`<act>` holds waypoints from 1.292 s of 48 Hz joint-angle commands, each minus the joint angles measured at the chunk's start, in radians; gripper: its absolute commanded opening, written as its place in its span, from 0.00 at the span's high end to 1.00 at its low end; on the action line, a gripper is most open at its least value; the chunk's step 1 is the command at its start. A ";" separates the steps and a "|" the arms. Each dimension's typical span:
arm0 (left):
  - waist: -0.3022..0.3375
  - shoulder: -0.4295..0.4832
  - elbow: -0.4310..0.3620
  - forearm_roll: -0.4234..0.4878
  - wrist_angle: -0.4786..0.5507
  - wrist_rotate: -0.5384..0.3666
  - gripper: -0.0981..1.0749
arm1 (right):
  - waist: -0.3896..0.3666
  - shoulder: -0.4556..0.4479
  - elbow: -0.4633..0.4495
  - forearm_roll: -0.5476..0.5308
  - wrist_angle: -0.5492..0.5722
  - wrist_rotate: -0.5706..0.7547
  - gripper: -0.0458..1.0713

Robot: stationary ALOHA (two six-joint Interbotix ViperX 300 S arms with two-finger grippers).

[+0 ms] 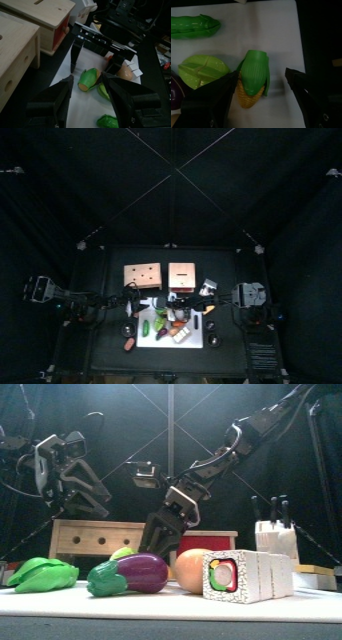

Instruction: Place corn onto cutting board

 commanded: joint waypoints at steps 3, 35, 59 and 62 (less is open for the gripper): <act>-0.002 -0.003 -0.014 0.002 -0.006 0.000 0.19 | -0.003 -0.008 -0.028 0.000 0.023 0.000 0.03; 0.000 -0.006 -0.011 0.000 -0.006 0.000 0.19 | 0.025 -0.091 -0.037 -0.046 0.051 -0.003 0.35; 0.003 -0.020 -0.011 0.002 -0.006 0.000 0.19 | 0.034 -0.138 -0.034 -0.089 0.061 -0.003 0.35; 0.002 -0.021 -0.014 0.002 -0.006 0.002 0.19 | 0.034 -0.138 -0.035 -0.087 0.061 -0.003 0.35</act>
